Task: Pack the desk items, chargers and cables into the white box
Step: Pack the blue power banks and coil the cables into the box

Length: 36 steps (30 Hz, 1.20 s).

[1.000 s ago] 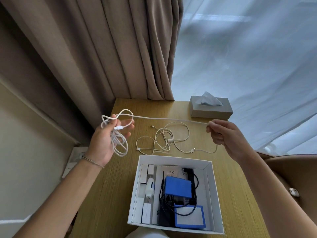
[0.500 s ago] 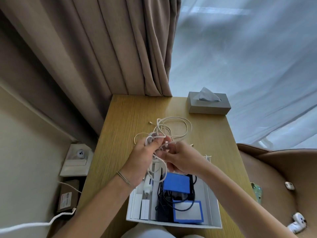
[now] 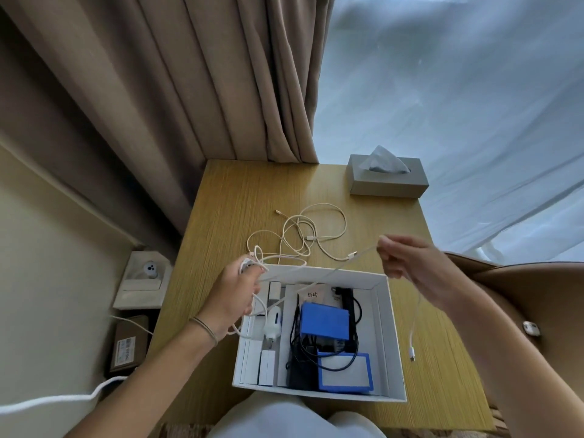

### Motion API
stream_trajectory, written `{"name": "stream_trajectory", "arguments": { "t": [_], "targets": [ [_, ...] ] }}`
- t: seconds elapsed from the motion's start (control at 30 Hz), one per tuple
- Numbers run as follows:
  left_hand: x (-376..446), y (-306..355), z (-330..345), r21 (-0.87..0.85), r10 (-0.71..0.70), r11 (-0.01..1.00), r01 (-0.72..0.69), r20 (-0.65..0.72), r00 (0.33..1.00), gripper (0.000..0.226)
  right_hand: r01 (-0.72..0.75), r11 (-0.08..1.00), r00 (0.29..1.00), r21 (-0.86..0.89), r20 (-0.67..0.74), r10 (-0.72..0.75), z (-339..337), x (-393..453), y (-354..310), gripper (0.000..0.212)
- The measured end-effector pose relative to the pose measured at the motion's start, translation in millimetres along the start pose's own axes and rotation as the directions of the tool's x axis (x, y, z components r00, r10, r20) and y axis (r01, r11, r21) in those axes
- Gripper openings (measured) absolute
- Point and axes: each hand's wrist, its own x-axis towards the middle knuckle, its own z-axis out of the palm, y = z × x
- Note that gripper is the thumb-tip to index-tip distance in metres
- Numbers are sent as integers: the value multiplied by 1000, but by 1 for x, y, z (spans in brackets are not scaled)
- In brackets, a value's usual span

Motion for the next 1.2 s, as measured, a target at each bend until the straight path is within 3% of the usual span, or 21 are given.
{"name": "stream_trajectory", "arguments": {
  "t": [0.2, 0.33, 0.47, 0.57, 0.63, 0.7, 0.83, 0.93, 1.03, 1.1, 1.2],
  "targets": [
    [1, -35, 43, 341, 137, 927, -158, 83, 987, 7, 141, 942, 985, 306, 52, -164, 28, -10, -4, 20],
    [8, -61, 71, 417, 109, 901, -123, 57, 992, 10, 41, 807, 993, 589, 64, -97, 62, -8, 17, 17],
    [14, -84, 87, 410, 1, 911, -28, 67, 998, 10, 29, 770, 999, 637, -37, -7, 76, -2, 50, 11],
    [13, -100, 90, 429, -66, 903, 8, 121, 990, 25, 26, 906, 989, 422, -140, 37, 72, -4, 78, 10],
    [8, -105, 91, 439, -65, 899, -14, 166, 984, 38, 20, 992, 972, 121, -235, 9, 67, -7, 96, 8],
    [3, -106, 89, 490, -35, 869, -70, 201, 979, 48, 16, 976, 944, -217, -318, -86, 60, -8, 111, 7],
    [-5, -107, 85, 724, 46, 642, -253, 293, 955, 52, -51, 702, 940, -711, -271, -206, 47, -8, 131, 11],
    [-8, -103, 81, 788, 35, 517, -334, 371, 928, 50, -158, 438, 938, -885, -273, -214, 44, -7, 138, 23],
    [-9, -93, 73, 839, 67, 402, -368, 373, 925, 51, -235, 201, 955, -951, -265, -137, 47, -2, 137, 36],
    [-8, -83, 67, 859, 141, 347, -377, 349, 926, 51, -237, 154, 956, -959, -259, -140, 49, 1, 131, 41],
    [-3, -64, 56, 834, 297, 372, -408, 309, 903, 44, -165, 181, 929, -970, -214, -301, 52, 4, 115, 46]
  ]
}}
